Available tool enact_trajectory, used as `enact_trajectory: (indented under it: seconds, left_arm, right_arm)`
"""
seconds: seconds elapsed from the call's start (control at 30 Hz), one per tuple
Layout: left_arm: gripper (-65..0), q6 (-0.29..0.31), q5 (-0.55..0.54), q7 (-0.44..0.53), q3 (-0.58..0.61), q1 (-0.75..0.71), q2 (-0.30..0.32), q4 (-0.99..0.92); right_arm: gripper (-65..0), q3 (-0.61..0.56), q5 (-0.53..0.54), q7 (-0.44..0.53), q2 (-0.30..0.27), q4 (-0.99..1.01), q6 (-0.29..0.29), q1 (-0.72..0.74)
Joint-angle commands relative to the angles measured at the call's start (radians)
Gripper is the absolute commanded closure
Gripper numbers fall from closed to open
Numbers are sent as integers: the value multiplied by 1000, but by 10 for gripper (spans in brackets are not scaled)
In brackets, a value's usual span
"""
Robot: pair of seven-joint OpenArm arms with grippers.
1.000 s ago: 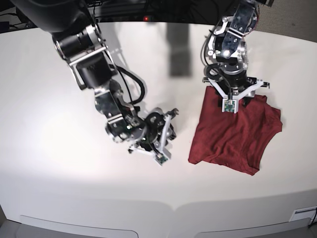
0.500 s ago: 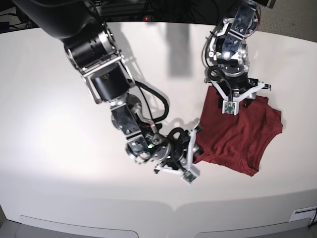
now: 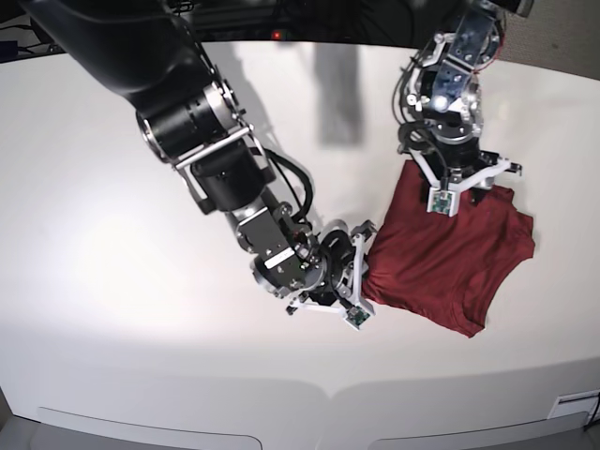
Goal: Fold the T-shirt properly
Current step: 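Pull the held corners with both grippers to spread the shirt flat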
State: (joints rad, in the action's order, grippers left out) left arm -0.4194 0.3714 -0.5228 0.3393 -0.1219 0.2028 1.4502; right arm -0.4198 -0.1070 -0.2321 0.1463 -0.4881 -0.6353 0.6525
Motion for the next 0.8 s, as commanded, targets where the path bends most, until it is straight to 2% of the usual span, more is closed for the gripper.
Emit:
enact_trajectory:
  seconds: [0.0,0.1,0.2,0.43,0.63,0.7,0.77]
  left_arm:
    - [-215,-15,22,20,-4,6,14,13]
    - [-215,-15,21,47,-4,6,59,13]
    - [-215,-15,21,85,-4,9,104,13]
    - [-215,-14,9,109,-4,34,142,13]
    - [-215,16,-39,113,-4,68,144,13]
    - [-215,15,-38,111,-4,76,144,13]
    - [-215,14,-38,99,-4,85,141,13]
  right_arm:
    - [-191,0,11,5,-10,-19,-19,16]
    - [-191,0,15,-44,-42,-52,-40,-12]
    - [-191,-1,82,-109,-80,-116,-63,-55]
    - [-191,-28,186,-219,-165,-331,-63,-201]
    - [-191,-143,218,-216,-270,-489,-63,-334]
    - [-191,-150,264,-156,-285,-538,-63,-351]
    - [-191,-140,328,-142,-280,-589,-63,-344]
